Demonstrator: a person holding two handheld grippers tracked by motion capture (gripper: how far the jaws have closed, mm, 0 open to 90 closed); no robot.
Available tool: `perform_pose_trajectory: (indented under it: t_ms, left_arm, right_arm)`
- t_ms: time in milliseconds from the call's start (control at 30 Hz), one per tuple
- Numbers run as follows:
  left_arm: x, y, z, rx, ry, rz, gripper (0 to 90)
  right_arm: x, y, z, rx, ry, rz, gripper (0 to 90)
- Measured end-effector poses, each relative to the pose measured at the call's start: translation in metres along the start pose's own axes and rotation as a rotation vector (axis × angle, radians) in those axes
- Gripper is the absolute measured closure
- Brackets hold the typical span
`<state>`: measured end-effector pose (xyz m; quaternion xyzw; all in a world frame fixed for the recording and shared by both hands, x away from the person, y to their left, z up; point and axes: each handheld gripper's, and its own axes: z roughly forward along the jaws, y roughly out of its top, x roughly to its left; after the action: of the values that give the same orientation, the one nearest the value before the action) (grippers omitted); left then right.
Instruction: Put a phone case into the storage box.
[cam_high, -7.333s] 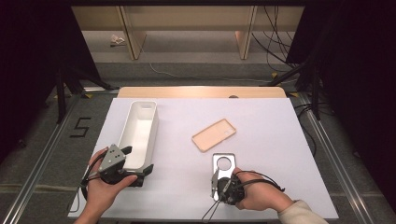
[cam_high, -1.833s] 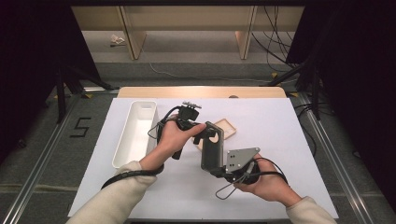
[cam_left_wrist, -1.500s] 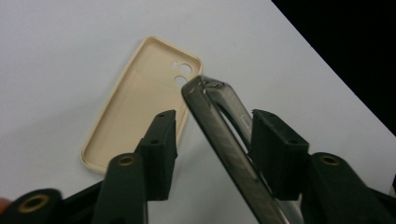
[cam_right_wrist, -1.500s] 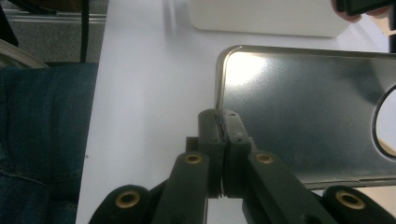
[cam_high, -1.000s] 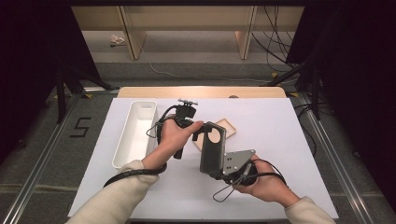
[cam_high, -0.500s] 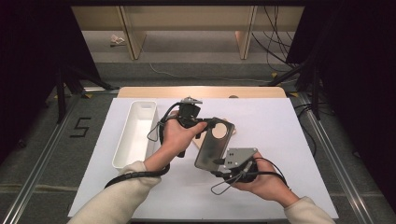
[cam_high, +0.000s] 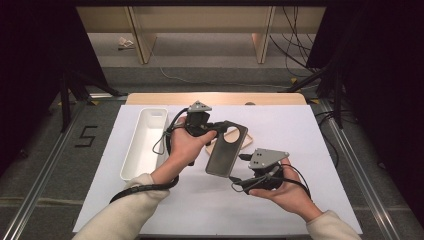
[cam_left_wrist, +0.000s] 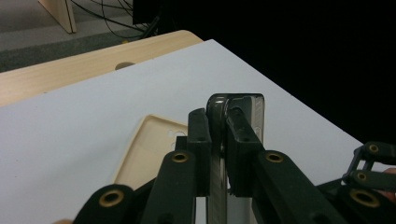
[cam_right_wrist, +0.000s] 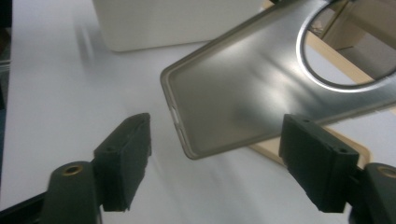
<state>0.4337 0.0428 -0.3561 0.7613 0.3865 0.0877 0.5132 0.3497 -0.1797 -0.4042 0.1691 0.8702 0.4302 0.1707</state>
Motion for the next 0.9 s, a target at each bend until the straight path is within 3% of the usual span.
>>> perform_pose_trajectory:
  t_ms: [167,533,900]
  left_arm:
    - [0.003,0.0,-0.006,-0.035,0.001,0.01,81.5]
    - [0.013,-0.005,-0.019,-0.068,0.022,0.064,81.5]
    - [0.022,-0.006,-0.032,-0.113,0.029,0.063,81.5]
  right_arm:
    - [-0.004,-0.003,-0.002,-0.026,-0.037,0.029,20.2]
    - [-0.01,-0.008,-0.009,-0.069,-0.077,0.1,21.0]
    - [-0.016,-0.014,-0.015,-0.086,-0.105,0.145,19.6]
